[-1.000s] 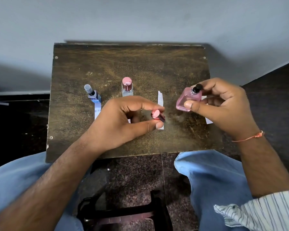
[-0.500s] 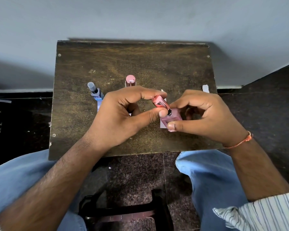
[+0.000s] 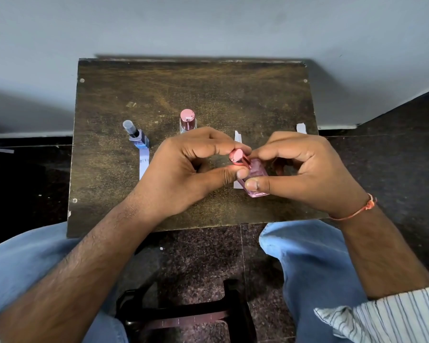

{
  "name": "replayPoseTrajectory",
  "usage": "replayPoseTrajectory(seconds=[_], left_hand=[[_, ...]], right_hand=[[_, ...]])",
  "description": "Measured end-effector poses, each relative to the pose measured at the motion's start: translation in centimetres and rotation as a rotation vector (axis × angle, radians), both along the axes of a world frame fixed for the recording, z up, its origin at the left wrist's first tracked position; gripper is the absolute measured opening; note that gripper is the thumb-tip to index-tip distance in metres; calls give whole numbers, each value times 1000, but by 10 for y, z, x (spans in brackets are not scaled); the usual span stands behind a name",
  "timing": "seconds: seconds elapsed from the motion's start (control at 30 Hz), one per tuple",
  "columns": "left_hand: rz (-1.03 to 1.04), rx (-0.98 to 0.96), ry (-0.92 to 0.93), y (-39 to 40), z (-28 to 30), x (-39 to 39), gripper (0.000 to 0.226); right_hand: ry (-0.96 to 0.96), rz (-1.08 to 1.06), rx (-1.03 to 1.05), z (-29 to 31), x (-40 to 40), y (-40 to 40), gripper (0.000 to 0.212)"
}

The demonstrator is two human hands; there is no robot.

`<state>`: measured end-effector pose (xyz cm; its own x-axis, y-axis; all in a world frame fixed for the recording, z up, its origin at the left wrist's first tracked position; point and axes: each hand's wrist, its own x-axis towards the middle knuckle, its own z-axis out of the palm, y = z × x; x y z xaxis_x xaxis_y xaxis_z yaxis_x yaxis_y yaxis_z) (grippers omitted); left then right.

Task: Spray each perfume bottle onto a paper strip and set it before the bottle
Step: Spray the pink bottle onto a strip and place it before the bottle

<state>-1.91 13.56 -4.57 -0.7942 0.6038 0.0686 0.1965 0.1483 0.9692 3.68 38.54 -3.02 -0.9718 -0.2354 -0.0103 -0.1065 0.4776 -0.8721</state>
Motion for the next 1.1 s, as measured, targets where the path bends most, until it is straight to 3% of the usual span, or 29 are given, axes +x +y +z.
replayPoseTrajectory(seconds=[0.13,0.4,0.47,0.57,0.67,1.1], left_hand=[[-24,-26,-40,3,-2,1,29],[-6,-124,-159,8,-1,10,58],[-17,-255,-57,8,-2,11,55],[-148,-546,282,6,-2,15,52],[-240,-743,398,9,-3,19,52],[-139,-790,415,15,-12,22,45]], right_hand=[[-11,1,19,-4,1,4,30],[45,-82,51,-6,-3,20,30],[55,-163,39,-10,-3,27,33],[73,-278,43,-16,-6,32,31],[80,-362,40,-21,-11,31,31],[61,-439,-52,-29,-26,16,37]])
